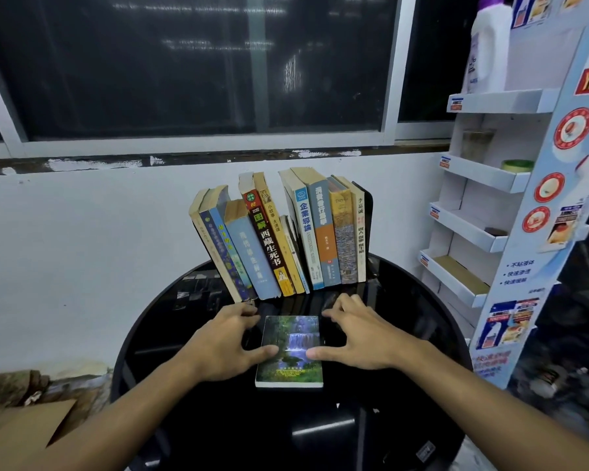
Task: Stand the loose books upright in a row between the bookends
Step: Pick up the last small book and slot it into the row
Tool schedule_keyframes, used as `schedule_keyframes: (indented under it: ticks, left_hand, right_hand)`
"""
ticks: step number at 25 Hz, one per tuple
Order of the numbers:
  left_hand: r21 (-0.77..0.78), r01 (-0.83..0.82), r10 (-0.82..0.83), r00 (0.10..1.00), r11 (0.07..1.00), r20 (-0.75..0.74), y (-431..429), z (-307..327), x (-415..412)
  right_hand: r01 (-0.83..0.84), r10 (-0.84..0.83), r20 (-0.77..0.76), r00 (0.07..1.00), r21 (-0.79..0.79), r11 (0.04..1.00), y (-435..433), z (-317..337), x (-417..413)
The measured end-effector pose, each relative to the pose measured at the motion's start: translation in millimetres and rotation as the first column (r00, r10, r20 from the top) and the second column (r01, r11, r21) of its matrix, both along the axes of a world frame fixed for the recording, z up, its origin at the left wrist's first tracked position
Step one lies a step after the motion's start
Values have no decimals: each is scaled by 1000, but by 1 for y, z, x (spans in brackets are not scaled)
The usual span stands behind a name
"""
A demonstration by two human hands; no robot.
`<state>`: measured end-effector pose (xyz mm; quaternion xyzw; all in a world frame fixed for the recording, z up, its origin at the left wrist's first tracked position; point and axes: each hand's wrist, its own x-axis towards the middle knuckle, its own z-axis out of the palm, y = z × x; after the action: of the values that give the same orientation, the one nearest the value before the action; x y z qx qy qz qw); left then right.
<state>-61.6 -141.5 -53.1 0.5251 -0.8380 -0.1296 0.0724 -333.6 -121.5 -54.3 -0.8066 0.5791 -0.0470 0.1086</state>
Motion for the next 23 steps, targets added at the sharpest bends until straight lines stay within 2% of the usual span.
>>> schedule_keyframes:
  ticks: [4,11,17,23]
  left_hand:
    - [8,-8,8,999,1000,47,-1,-4,-1]
    - [0,7,-7,1000,1000,18,-3,-8,-6]
    - [20,2,-1,1000,1000,-3,0,-3,-12]
    - [-37,-35,30,990,999,-134,-3,2,-9]
  right_hand:
    - [8,-8,-34,999,14,1000,-2,-2,6]
    - [2,-3,24,1000,12,1000,-1,-7,13]
    - [42,-43,213,976,10,999,1,-8,17]
    - [178,-125,493,861,-62,982,-2,2,37]
